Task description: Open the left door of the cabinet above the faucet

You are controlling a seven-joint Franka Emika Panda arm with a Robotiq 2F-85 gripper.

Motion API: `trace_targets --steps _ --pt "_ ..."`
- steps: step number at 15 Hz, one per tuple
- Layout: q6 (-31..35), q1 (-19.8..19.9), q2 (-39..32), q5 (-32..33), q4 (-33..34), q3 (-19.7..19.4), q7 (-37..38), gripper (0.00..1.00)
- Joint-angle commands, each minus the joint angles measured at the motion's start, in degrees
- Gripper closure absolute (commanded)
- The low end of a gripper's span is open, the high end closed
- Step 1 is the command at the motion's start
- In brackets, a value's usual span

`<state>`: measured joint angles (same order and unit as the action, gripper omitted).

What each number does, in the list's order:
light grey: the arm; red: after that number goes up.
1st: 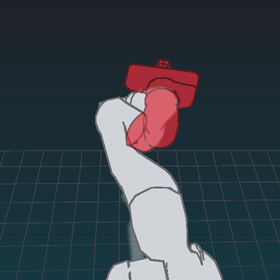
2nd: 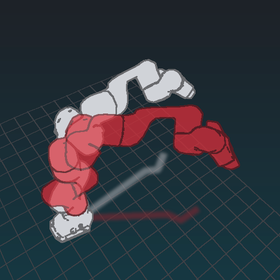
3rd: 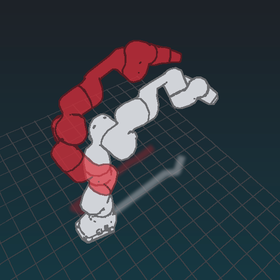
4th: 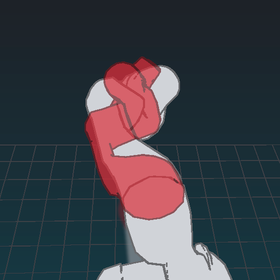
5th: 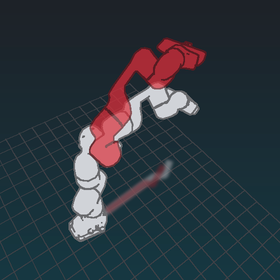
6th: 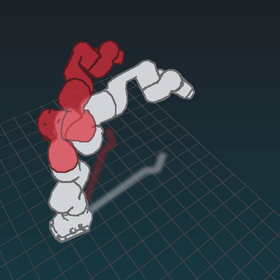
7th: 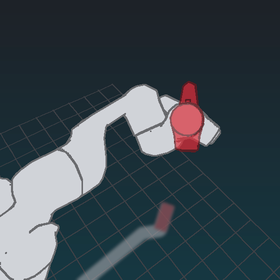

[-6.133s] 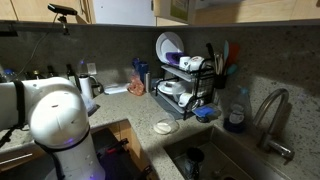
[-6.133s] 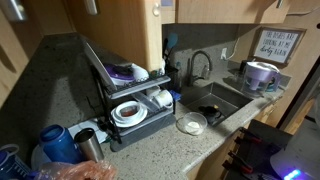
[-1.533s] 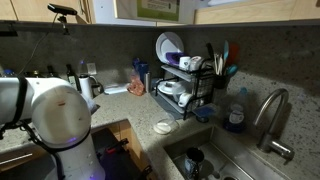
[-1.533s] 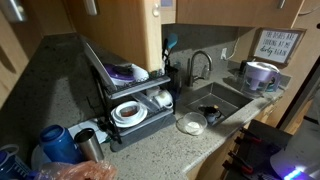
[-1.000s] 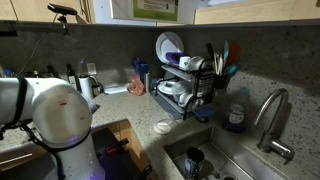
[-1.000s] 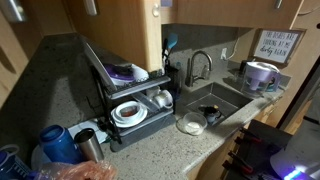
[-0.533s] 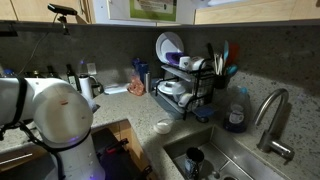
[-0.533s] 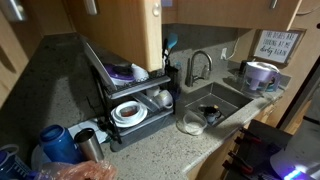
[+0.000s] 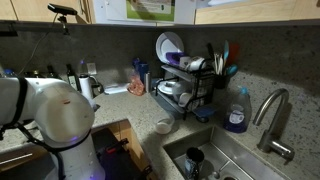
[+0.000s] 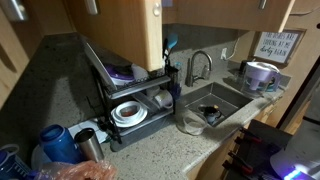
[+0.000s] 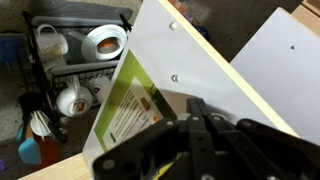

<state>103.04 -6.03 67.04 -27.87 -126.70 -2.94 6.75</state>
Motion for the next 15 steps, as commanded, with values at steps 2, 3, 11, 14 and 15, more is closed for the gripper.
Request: trace_targets --steps 2,3,11,14,15 --pt "1.2 1.0 -1.6 -0.6 0.1 1.4 -1.6 1.00" --pt "2.7 2.2 -1.5 0.3 -0.3 1.9 -1.5 1.00" --pt "16.7 11.0 -3.7 11.8 -5.3 4.0 1.3 1.00" --pt "19.6 13.8 -5.1 16.0 -6.7 4.0 2.5 1.00" --pt "20.3 14.6 -5.5 17.3 -7.0 3.9 2.7 1.00"
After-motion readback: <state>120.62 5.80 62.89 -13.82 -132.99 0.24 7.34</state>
